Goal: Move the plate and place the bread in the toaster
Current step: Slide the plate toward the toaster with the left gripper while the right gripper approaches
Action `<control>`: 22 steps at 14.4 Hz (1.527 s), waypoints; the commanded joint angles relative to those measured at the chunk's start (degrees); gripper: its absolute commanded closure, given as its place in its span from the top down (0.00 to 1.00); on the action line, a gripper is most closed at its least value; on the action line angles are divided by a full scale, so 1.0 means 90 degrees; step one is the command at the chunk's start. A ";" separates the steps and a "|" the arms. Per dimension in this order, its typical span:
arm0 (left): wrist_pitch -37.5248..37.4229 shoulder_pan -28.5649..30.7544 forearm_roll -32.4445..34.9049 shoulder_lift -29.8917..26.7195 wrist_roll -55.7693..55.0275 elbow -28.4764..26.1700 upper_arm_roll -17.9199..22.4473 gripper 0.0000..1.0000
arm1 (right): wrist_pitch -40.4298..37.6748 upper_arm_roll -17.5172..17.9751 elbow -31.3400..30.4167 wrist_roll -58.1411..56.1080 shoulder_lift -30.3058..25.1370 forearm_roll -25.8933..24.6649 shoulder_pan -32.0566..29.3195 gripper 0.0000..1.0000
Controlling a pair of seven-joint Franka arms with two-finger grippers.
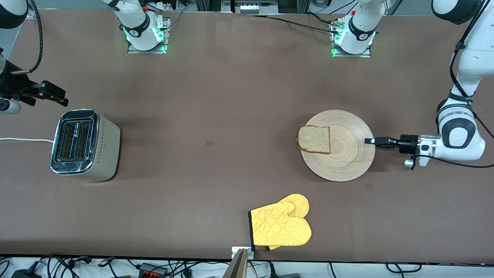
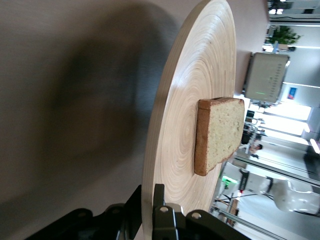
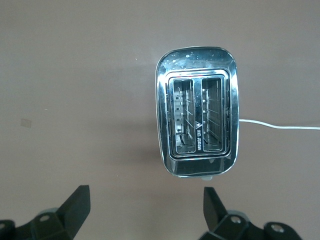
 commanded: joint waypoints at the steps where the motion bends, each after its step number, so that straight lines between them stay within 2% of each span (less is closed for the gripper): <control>1: -0.0253 -0.0283 -0.0318 0.0258 0.0030 0.0078 -0.0214 0.00 | -0.0032 0.0023 0.0077 0.0012 -0.0013 -0.0019 -0.0008 1.00; 4: -0.0253 -0.0956 -0.0864 0.0278 0.0010 -0.0030 -0.0331 0.00 | -0.0051 0.0023 0.0077 0.0022 -0.0013 0.0001 -0.0008 1.00; 7: -0.0117 -0.1757 -0.1751 0.0434 0.0010 -0.0020 -0.0322 0.00 | -0.0042 0.0014 0.0077 0.0042 0.0016 0.0010 -0.0037 1.00; 13: 0.1161 -0.3144 -0.3197 0.0493 0.0059 -0.0039 -0.0341 0.00 | 0.0007 0.0033 0.0077 0.0022 0.0328 0.0010 0.0021 1.00; 18: 0.2157 -0.4043 -0.4086 0.0659 0.0137 0.0019 -0.0341 0.00 | 0.0240 0.0033 0.0068 0.0042 0.0864 0.0049 0.0519 1.00; 21: 0.2597 -0.4502 -0.4468 0.0678 0.0137 0.0068 -0.0331 0.00 | 0.0417 0.0033 0.0058 0.0042 0.1284 0.0517 0.0802 1.00; 22: 0.2676 -0.4542 -0.4488 0.0727 0.0137 0.0078 -0.0331 0.00 | 0.0446 0.0033 0.0048 0.0042 0.1421 0.0518 0.0890 1.00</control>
